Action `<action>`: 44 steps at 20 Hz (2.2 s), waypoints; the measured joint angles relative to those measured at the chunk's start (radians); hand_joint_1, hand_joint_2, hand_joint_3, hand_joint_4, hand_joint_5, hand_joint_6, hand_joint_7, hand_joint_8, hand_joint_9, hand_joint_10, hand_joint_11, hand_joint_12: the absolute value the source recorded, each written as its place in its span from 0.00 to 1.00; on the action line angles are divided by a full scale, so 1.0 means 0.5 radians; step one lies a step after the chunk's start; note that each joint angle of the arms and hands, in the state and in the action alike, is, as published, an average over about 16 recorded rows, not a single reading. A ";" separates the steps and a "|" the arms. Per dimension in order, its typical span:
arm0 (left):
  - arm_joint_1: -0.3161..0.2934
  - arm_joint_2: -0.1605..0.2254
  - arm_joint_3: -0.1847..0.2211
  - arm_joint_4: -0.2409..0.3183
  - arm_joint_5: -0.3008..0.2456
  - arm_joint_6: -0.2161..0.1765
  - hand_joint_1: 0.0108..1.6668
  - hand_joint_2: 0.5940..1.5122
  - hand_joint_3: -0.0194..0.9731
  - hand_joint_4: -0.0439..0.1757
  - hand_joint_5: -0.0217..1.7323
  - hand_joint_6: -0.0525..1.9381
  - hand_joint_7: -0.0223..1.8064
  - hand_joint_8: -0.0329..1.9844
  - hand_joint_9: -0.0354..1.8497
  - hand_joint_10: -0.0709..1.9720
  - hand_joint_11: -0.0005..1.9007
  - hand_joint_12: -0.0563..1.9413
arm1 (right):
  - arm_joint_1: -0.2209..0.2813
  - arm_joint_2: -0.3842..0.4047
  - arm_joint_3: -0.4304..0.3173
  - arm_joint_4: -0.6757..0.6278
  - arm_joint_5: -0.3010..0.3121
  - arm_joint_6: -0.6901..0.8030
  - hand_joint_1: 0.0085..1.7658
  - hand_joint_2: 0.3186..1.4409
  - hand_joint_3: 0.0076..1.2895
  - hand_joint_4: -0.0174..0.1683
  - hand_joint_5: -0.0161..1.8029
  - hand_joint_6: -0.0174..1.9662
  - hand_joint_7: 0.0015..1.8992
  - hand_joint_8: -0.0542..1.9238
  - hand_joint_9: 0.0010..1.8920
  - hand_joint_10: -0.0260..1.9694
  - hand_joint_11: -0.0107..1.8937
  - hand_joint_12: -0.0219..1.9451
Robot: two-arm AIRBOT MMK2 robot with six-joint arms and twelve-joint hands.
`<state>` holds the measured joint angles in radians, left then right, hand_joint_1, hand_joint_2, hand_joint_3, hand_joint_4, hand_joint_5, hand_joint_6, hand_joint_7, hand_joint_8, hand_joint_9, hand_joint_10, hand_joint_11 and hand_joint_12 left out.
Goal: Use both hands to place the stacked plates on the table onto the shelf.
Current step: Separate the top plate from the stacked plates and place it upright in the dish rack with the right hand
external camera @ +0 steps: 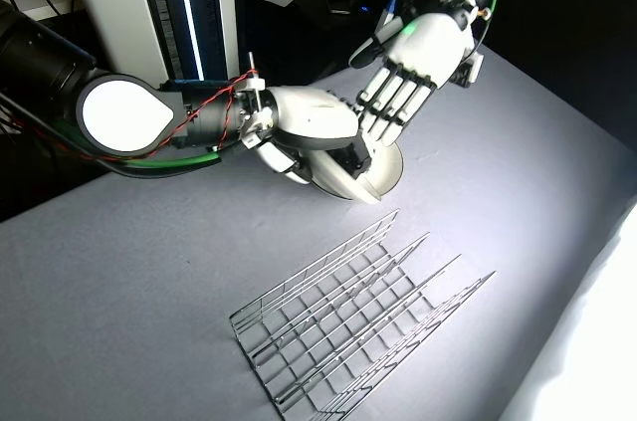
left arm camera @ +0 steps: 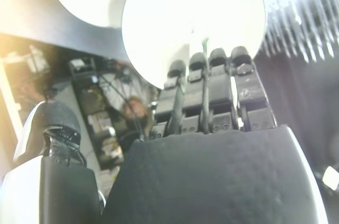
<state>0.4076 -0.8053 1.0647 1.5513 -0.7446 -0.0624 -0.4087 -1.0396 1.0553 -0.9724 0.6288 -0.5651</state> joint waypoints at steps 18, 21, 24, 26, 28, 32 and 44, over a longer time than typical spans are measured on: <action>-0.037 0.220 0.069 -0.046 0.332 0.068 0.00 0.57 0.04 0.20 0.04 0.03 0.05 0.03 0.04 0.04 0.02 0.03 | 0.258 -0.005 0.001 0.652 -0.081 0.161 0.75 0.59 0.00 0.09 0.53 0.53 0.56 0.45 0.48 0.58 0.38 0.65; -0.042 0.223 0.071 -0.053 0.387 0.106 0.00 0.57 0.04 0.21 0.04 0.03 0.04 0.03 0.04 0.04 0.01 0.03 | 0.298 -0.017 0.001 0.797 -0.104 0.196 0.76 0.59 0.00 0.09 0.52 0.53 0.56 0.45 0.48 0.58 0.38 0.65; -0.048 0.223 0.074 -0.056 0.411 0.155 0.00 0.57 0.04 0.20 0.04 0.03 0.04 0.03 0.03 0.04 0.01 0.03 | 0.338 -0.032 0.001 0.942 -0.133 0.232 0.76 0.59 0.00 0.08 0.52 0.53 0.56 0.45 0.48 0.57 0.38 0.65; -0.054 0.223 0.075 -0.057 0.412 0.185 0.00 0.57 0.04 0.21 0.04 0.03 0.04 0.03 0.04 0.04 0.01 0.03 | 0.367 -0.042 0.001 1.043 -0.157 0.255 0.76 0.59 0.00 0.08 0.52 0.53 0.56 0.45 0.48 0.57 0.38 0.65; -0.059 0.223 0.074 -0.058 0.411 0.218 0.00 0.57 0.04 0.20 0.04 0.03 0.04 0.03 0.04 0.04 0.01 0.03 | 0.398 -0.051 0.001 1.151 -0.187 0.277 0.76 0.59 0.00 0.08 0.53 0.52 0.56 0.44 0.48 0.56 0.39 0.65; -0.066 0.219 0.078 -0.060 0.415 0.284 0.00 0.57 0.04 0.20 0.04 0.03 0.05 0.03 0.04 0.04 0.02 0.03 | 0.461 -0.066 0.001 1.373 -0.274 0.311 0.76 0.59 0.00 0.08 0.53 0.52 0.56 0.44 0.48 0.56 0.39 0.64; -0.053 0.183 0.140 -0.073 0.519 0.386 0.00 0.56 0.04 0.20 0.04 0.03 0.05 0.03 0.04 0.04 0.01 0.03 | 0.613 -0.064 0.058 1.881 -0.643 0.345 0.76 0.59 0.00 0.08 0.53 0.52 0.57 0.42 0.49 0.56 0.40 0.64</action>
<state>0.3813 -0.7141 1.1349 1.5149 -0.4850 0.1304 -0.1021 -1.0716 1.0841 -0.0317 0.3073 -0.3926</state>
